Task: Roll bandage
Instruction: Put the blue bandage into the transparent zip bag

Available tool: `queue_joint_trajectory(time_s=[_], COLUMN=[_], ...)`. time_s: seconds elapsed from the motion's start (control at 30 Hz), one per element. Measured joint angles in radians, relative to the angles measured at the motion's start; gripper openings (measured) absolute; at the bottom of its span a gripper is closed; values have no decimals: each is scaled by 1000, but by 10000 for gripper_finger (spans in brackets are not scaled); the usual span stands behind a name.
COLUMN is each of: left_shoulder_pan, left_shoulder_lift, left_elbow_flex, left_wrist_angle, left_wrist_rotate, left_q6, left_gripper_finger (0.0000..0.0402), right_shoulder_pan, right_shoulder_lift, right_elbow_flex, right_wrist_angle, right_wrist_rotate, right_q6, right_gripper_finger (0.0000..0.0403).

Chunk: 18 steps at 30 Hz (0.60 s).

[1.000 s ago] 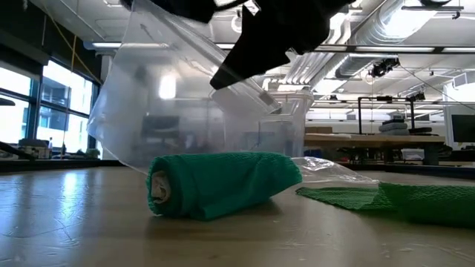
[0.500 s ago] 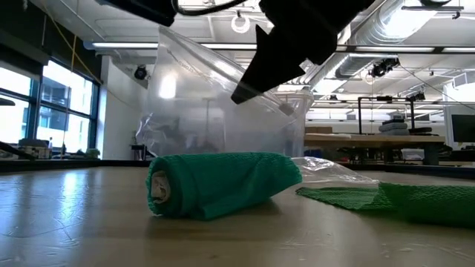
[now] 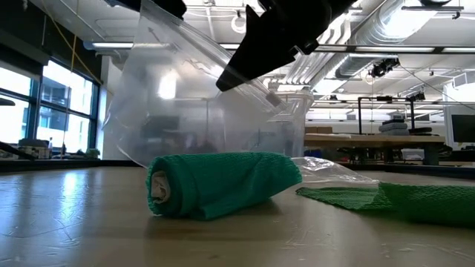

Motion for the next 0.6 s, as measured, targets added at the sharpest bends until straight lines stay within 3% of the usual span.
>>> queue_joint_trajectory(time_s=[0.3,0.43,0.6], left_shoulder_pan=[43,50,56], left_shoulder_lift=[15,21,22], left_elbow_flex=[0,0,1], left_wrist_angle=[10,3,-17], left_wrist_rotate=[94,99,84], left_q6=[30,28,12], left_gripper_finger=[149,149,149], right_shoulder_pan=[-16,-35,-43], right_shoulder_lift=[-2,-23,-46], right_elbow_flex=[0,0,1], right_wrist_angle=[12,-2,-3], right_wrist_rotate=[-18,-10,-17], right_q6=[6,88,52], right_gripper_finger=[0,0,0])
